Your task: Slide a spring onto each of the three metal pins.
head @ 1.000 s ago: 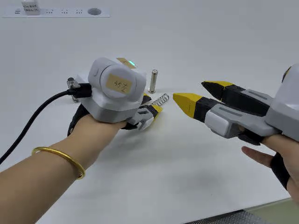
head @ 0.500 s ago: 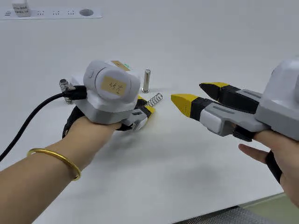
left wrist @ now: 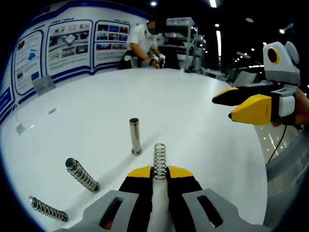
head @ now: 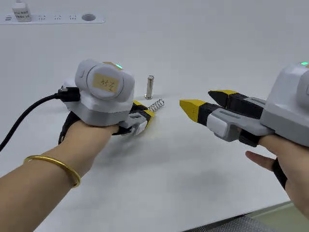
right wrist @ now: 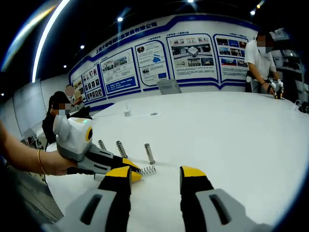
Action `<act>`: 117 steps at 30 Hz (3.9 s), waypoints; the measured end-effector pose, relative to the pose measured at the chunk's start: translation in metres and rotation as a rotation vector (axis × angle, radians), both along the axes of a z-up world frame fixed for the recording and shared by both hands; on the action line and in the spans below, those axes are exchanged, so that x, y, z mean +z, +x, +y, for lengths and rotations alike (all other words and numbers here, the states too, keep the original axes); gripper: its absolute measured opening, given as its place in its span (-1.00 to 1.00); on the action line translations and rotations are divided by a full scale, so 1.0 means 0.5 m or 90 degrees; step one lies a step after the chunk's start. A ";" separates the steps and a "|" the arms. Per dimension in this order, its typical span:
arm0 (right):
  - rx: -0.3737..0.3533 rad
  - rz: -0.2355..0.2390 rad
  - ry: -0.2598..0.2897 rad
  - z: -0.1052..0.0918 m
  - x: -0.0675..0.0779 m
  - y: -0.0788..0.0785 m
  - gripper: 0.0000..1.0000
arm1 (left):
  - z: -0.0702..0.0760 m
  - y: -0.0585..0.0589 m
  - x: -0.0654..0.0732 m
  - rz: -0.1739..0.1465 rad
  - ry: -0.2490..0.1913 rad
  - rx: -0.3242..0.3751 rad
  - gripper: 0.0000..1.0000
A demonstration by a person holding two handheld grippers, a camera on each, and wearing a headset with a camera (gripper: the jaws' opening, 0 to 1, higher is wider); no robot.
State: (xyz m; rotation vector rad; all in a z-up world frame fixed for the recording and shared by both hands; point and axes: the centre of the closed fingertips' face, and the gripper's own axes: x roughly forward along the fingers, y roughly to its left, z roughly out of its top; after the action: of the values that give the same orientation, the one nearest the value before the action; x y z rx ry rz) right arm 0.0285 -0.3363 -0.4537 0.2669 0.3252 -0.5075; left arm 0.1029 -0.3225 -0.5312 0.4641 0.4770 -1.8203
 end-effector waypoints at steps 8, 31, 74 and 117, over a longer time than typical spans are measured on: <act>0.013 -0.039 0.026 0.018 0.014 0.015 -0.19 | 0.026 0.010 0.044 0.035 -0.034 0.021 -0.80; 0.100 -0.193 0.171 0.120 0.067 0.117 -0.37 | 0.121 0.011 0.174 0.148 -0.148 0.021 -0.80; 0.174 -0.235 0.230 0.188 0.096 0.184 -0.78 | 0.173 0.016 0.212 0.148 -0.195 0.024 -0.78; 0.115 -0.144 0.005 0.010 0.117 0.186 -0.77 | 0.223 0.106 0.157 -0.021 -0.112 0.111 -0.10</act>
State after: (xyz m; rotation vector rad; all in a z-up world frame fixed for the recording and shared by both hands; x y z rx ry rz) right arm 0.1218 -0.3313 -0.3952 0.2963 0.1294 -0.2945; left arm 0.1558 -0.2110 -0.4529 0.3212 0.3203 -1.6673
